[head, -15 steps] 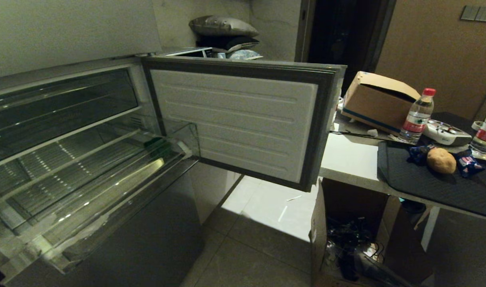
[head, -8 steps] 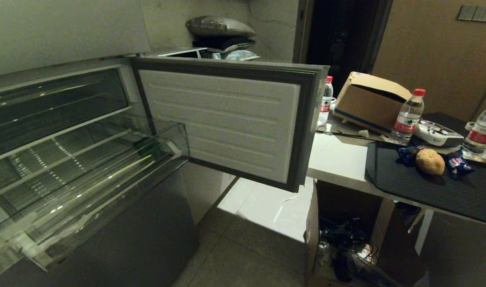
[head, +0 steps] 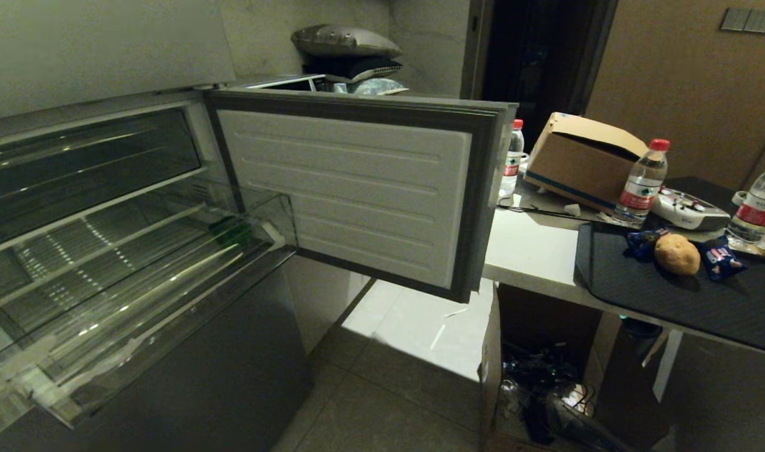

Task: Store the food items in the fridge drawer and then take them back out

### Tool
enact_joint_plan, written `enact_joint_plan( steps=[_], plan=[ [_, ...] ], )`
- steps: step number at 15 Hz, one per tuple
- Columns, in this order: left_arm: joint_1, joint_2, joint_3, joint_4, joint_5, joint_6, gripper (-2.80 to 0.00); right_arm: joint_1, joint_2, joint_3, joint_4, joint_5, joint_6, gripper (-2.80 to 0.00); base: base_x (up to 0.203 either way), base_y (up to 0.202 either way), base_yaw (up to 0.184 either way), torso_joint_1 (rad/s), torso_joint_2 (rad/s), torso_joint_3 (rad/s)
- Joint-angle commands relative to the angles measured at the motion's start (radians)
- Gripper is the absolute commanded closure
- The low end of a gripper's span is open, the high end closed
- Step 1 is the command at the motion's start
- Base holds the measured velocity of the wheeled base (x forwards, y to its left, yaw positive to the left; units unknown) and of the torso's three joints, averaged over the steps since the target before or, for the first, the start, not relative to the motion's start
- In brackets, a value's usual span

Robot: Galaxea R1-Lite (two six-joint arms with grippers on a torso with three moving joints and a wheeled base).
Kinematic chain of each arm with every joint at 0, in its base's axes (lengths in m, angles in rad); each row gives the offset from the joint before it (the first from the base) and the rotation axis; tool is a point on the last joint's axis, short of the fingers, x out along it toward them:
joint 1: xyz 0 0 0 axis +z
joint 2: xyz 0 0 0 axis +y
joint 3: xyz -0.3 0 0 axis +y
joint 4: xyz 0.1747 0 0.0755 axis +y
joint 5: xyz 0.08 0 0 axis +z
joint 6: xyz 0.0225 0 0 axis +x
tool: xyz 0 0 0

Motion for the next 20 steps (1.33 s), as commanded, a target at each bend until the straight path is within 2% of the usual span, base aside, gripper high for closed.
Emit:
enact_joint_plan(
  steps=[1,2,3,4,7,10,13,17,20],
  plan=[
    [0.0,0.001,0.0,0.0,0.0,0.0,0.0,0.04,0.175,-0.062,-0.039,0.147,-0.001,0.0,0.0,0.0,0.0,0.0,0.0,0.0],
    [0.0,0.001,0.0,0.0,0.0,0.0,0.0,0.06,0.196,-0.084,-0.048,0.184,-0.003,0.0,0.0,0.0,0.0,0.0,0.0,0.0],
    [0.0,0.001,0.0,0.0,0.0,0.0,0.0,0.079,0.198,-0.103,-0.051,0.188,-0.004,0.0,0.0,0.0,0.0,0.0,0.0,0.0],
    [0.0,0.001,0.0,0.0,0.0,0.0,0.0,0.088,0.199,-0.115,-0.051,0.188,-0.003,-2.8,0.0,0.0,0.0,0.0,0.0,0.0],
    [0.0,0.001,0.0,0.0,0.0,0.0,0.0,0.178,0.244,-0.158,-0.051,0.187,0.003,-2.8,0.0,0.0,0.0,0.0,0.0,0.0],
    [0.0,0.001,0.0,0.0,0.0,0.0,0.0,0.242,0.375,-0.238,-0.051,0.156,0.04,-2.8,0.0,0.0,0.0,0.0,0.0,0.0],
    [0.0,0.001,0.0,0.0,0.0,0.0,0.0,0.33,0.494,-0.338,-0.053,0.03,0.079,-2.8,0.0,0.0,0.0,0.0,0.0,0.0],
    [0.0,0.001,0.0,0.0,0.0,0.0,0.0,0.378,0.609,-0.461,-0.091,-0.127,0.113,-2.8,0.0,0.0,0.0,0.0,0.0,0.0],
    [0.0,0.001,0.0,0.0,0.0,0.0,0.0,0.43,0.692,-0.533,-0.107,-0.156,0.117,-2.8,0.0,0.0,0.0,0.0,0.0,0.0]
  ],
)
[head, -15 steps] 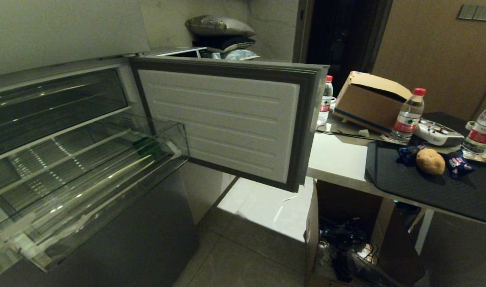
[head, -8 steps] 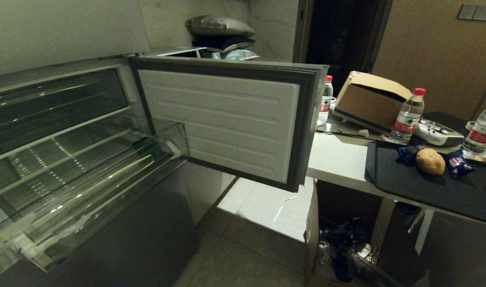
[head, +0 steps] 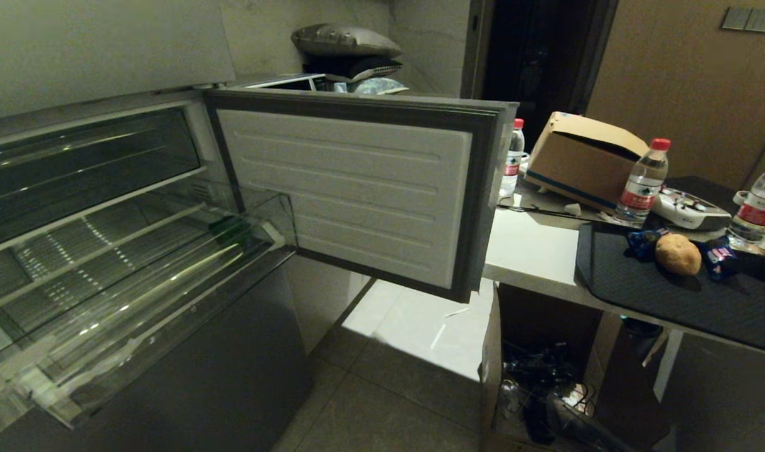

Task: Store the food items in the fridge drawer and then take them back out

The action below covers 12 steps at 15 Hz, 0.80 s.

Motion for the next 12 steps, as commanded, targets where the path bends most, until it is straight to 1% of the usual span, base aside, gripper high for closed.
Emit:
enact_joint_plan(
  steps=[1,2,4,6,8,12],
  plan=[
    [0.0,0.001,0.0,0.001,0.0,0.0,0.0,0.052,0.09,-0.043,-0.022,0.0,-0.001,-2.8,0.0,0.0,0.0,0.0,0.0,0.0],
    [0.0,0.001,0.0,0.001,0.0,0.0,0.0,0.083,0.109,-0.047,-0.063,-0.001,0.0,-2.8,0.0,0.0,0.0,0.0,0.0,0.0],
    [0.0,0.001,0.0,0.001,0.0,0.0,0.0,0.112,0.139,-0.063,-0.111,-0.013,-0.001,-2.8,0.0,0.0,0.0,0.0,0.0,0.0],
    [0.0,0.001,0.0,0.001,0.0,0.0,0.0,0.123,0.18,-0.119,-0.118,-0.048,-0.004,-2.8,0.0,0.0,0.0,0.0,0.0,0.0],
    [0.0,0.001,0.0,0.001,0.0,0.0,0.0,0.141,0.218,-0.167,-0.118,-0.058,-0.006,-2.8,0.0,0.0,0.0,0.0,0.0,0.0],
    [0.0,0.001,0.0,0.001,0.0,0.0,0.0,0.148,0.318,-0.283,-0.118,-0.116,-0.016,-2.8,0.0,0.0,0.0,0.0,0.0,0.0]
  ],
)
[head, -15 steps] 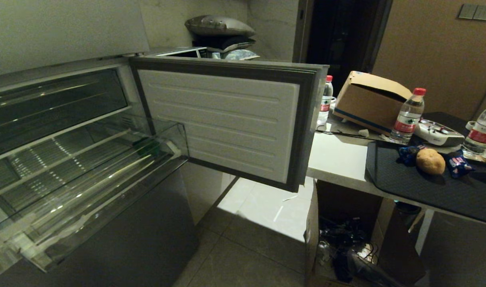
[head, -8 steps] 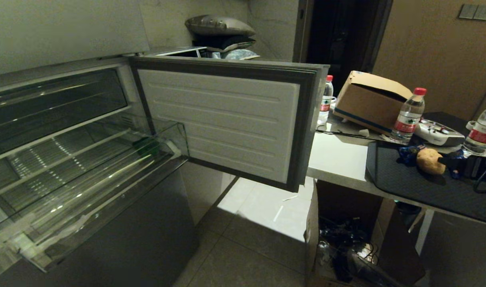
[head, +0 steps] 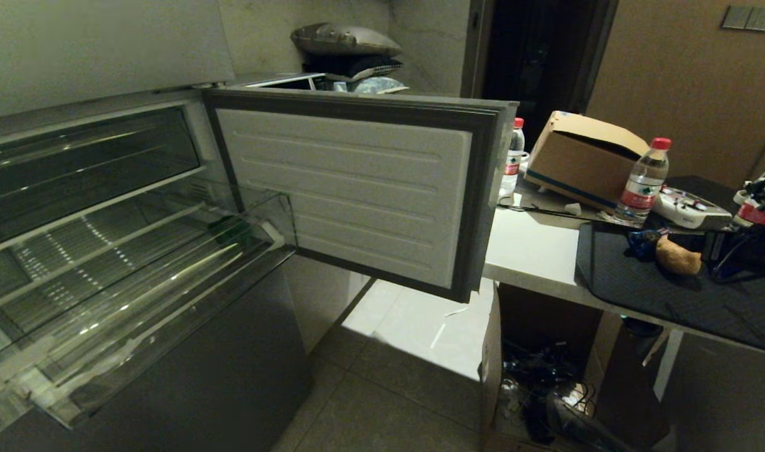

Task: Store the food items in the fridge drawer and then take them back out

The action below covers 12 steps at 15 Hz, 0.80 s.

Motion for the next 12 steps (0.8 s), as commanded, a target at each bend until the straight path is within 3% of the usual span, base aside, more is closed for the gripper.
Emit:
enact_joint_plan(
  steps=[1,7,12],
  plan=[
    [0.0,0.001,0.0,0.0,0.0,0.0,0.0,0.015,0.083,-0.071,-0.004,-0.007,-0.005,-2.8,0.0,0.0,0.0,0.0,0.0,0.0],
    [0.0,0.001,0.0,0.0,0.0,0.0,0.0,0.02,0.205,-0.2,-0.004,-0.02,-0.006,-2.8,0.0,0.0,0.0,0.0,0.0,0.0],
    [0.0,0.001,0.0,0.0,0.0,0.0,0.0,0.02,0.25,-0.211,-0.005,-0.02,-0.007,-2.8,0.0,0.0,0.0,0.0,0.0,0.0]
  ],
)
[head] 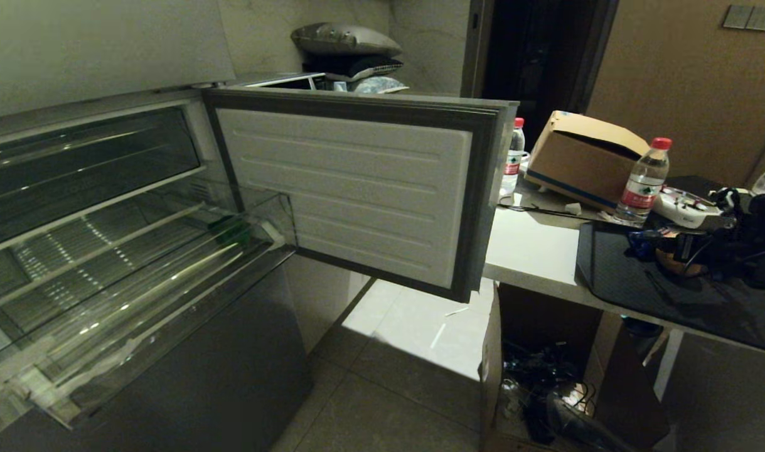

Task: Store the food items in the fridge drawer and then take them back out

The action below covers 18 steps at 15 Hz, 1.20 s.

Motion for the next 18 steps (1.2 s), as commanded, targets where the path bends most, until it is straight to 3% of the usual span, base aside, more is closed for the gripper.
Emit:
enact_joint_plan(
  steps=[1,9,10,18],
  plan=[
    [0.0,0.001,0.0,0.0,0.0,0.0,0.0,0.001,0.029,-0.003,-0.004,0.004,0.002,-2.8,0.0,0.0,0.0,0.0,0.0,0.0],
    [0.0,0.001,0.0,0.0,0.0,0.0,0.0,0.0,0.043,-0.027,-0.004,0.005,0.005,-2.8,0.0,0.0,0.0,0.0,0.0,0.0],
    [0.0,0.001,0.0,0.0,0.0,0.0,0.0,0.0,0.042,-0.033,-0.002,0.005,0.009,0.0,0.0,0.0,0.0,0.0,0.0,0.0],
    [0.0,0.001,0.0,0.0,0.0,0.0,0.0,0.0,-0.004,0.002,0.005,0.002,0.014,0.0,0.0,0.0,0.0,0.0,0.0,0.0]
  ],
)
